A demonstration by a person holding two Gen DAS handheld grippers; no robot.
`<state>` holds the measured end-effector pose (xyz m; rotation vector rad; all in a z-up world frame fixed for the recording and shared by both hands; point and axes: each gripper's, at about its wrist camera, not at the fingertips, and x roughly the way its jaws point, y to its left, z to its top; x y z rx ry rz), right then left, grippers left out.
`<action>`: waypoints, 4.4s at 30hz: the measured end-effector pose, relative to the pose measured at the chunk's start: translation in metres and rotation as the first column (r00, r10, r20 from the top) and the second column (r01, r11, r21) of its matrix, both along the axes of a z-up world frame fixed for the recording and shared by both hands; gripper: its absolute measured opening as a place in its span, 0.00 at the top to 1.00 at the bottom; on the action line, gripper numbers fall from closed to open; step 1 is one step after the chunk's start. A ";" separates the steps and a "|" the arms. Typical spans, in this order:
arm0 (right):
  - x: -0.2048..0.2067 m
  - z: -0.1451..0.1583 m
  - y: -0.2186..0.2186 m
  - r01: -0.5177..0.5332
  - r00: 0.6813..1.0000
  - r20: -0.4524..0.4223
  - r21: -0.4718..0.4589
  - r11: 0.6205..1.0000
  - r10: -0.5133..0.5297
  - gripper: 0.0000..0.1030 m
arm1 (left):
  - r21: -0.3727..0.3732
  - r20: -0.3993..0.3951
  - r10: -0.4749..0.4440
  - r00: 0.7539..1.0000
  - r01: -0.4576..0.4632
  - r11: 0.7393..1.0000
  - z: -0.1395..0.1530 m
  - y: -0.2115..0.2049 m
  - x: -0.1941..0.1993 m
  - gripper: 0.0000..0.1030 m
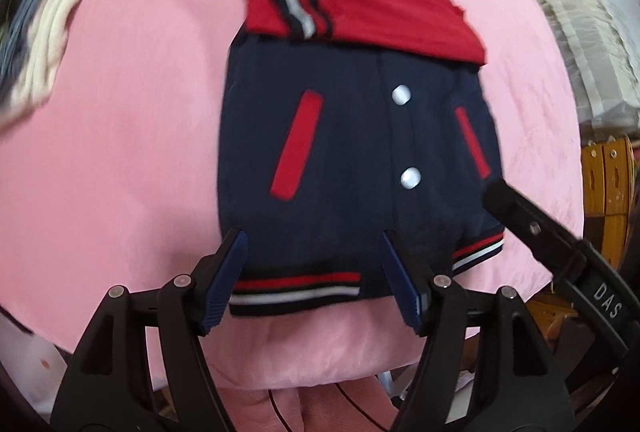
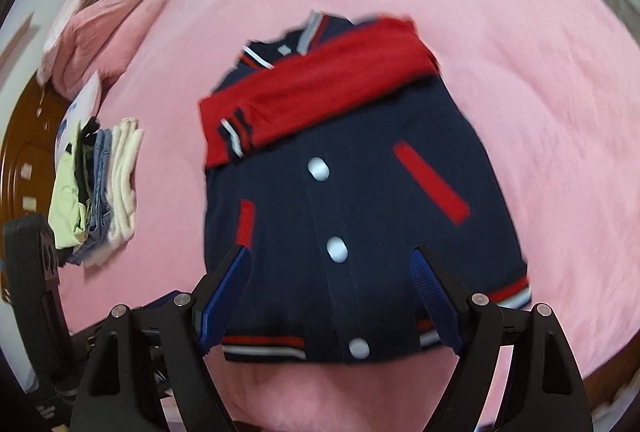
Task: Fold large clothes
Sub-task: 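Grasp the jacket hem with both grippers, then lift the hem with both grippers and fold it toward the collar, then lay the folded hem onto the collar and open both grippers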
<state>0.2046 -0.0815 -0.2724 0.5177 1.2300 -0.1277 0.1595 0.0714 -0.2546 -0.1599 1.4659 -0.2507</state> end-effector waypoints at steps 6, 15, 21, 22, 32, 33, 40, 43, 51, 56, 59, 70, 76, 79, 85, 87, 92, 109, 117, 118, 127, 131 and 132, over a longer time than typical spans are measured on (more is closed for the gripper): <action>-0.047 -0.041 -0.025 0.031 0.994 -0.105 0.005 0.999 -0.031 0.19 | 0.056 -0.047 0.035 0.998 -0.032 0.998 -0.031 0.019 -0.020 0.36; -0.113 -0.075 -0.085 0.192 0.973 -0.142 0.073 0.979 -0.180 0.19 | 0.133 -0.112 0.075 0.991 -0.059 0.989 -0.067 0.048 -0.043 0.34; -0.129 -0.086 -0.124 0.259 0.966 -0.058 0.163 0.952 -0.252 0.20 | -0.080 -0.142 0.145 0.979 -0.158 0.984 -0.077 0.075 -0.042 0.30; -0.126 -0.090 -0.129 0.252 0.968 -0.060 0.176 0.952 -0.246 0.20 | -0.121 -0.147 0.152 0.977 -0.170 0.978 -0.079 0.080 -0.042 0.30; -0.092 -0.111 -0.137 0.042 0.998 -0.047 0.271 0.962 -0.031 0.58 | -0.336 -0.178 0.033 0.984 -0.093 0.937 -0.085 0.066 -0.038 0.30; -0.087 -0.114 -0.136 0.027 0.999 -0.050 0.267 0.963 -0.014 0.61 | -0.336 -0.178 0.034 0.984 -0.093 0.937 -0.085 0.063 -0.037 0.30; -0.078 -0.118 -0.133 0.076 0.996 -0.077 0.370 0.926 -0.051 0.85 | -0.306 -0.167 0.093 0.982 -0.141 0.941 -0.078 0.056 -0.033 0.73; -0.074 -0.113 -0.132 0.124 0.992 -0.057 0.451 0.884 -0.110 0.86 | -0.375 -0.209 0.172 0.963 -0.241 0.895 -0.071 0.061 -0.034 0.85; -0.050 -0.082 -0.134 0.212 0.966 -0.016 0.613 0.761 -0.256 0.88 | -0.443 -0.280 0.325 0.903 -0.422 0.791 -0.029 0.079 -0.003 0.89; -0.017 -0.063 -0.135 0.254 0.932 0.003 0.711 0.656 -0.363 0.88 | -0.483 -0.252 0.362 0.897 -0.441 0.756 0.003 0.097 0.041 0.89; 0.012 -0.051 -0.142 0.269 0.916 0.009 0.727 0.632 -0.400 0.88 | -0.513 -0.233 0.380 0.895 -0.445 0.734 0.014 0.105 0.071 0.89; 0.131 -0.028 -0.178 0.335 0.901 0.014 0.616 0.713 -0.435 0.88 | -0.447 -0.189 0.360 0.914 -0.406 0.797 0.011 0.109 0.189 0.89; 0.187 -0.040 -0.187 0.380 0.902 -0.017 0.505 0.775 -0.431 0.87 | -0.374 -0.188 0.358 0.915 -0.404 0.835 -0.007 0.096 0.238 0.81; 0.204 -0.043 -0.189 0.389 0.898 -0.010 0.485 0.783 -0.441 0.82 | -0.315 -0.118 0.359 0.926 -0.378 0.871 0.004 0.098 0.252 0.68; 0.223 -0.045 -0.188 0.316 0.931 0.021 0.453 0.834 -0.364 0.71 | -0.277 -0.015 0.369 0.929 -0.358 0.891 0.026 0.107 0.249 0.50; 0.229 -0.044 -0.187 0.293 0.941 0.031 0.424 0.857 -0.337 0.70 | -0.272 -0.015 0.351 0.936 -0.342 0.900 0.027 0.104 0.241 0.50; 0.237 -0.018 -0.179 0.187 0.954 0.154 0.366 0.912 -0.257 0.41 | -0.263 -0.041 0.330 0.943 -0.329 0.907 0.015 0.076 0.214 0.50; 0.284 -0.056 -0.087 -0.252 0.967 0.148 0.400 0.881 0.209 0.93 | -0.165 -0.034 0.185 0.982 -0.188 0.968 -0.040 -0.037 0.232 0.84; 0.281 -0.096 -0.088 -0.339 0.941 0.117 0.267 0.902 0.319 0.96 | -0.129 0.004 0.267 0.964 -0.264 0.956 -0.057 -0.038 0.245 0.84; 0.279 -0.093 -0.096 -0.330 0.943 0.124 0.213 0.920 0.310 0.98 | -0.135 0.010 0.276 0.961 -0.272 0.953 -0.057 -0.037 0.243 0.85; 0.258 -0.076 -0.202 -0.094 0.989 0.126 0.125 0.988 0.078 1.00 | 0.134 0.215 0.308 0.927 -0.340 0.931 -0.030 -0.010 0.224 0.85; 0.235 -0.050 -0.236 0.015 0.973 0.227 0.114 0.993 -0.041 1.00 | -0.072 0.153 0.291 0.944 -0.283 0.956 -0.018 -0.005 0.211 0.85; 0.229 -0.043 -0.243 0.012 0.968 0.247 0.144 0.989 -0.047 1.00 | -0.117 0.136 0.271 0.953 -0.256 0.959 -0.016 -0.009 0.207 0.85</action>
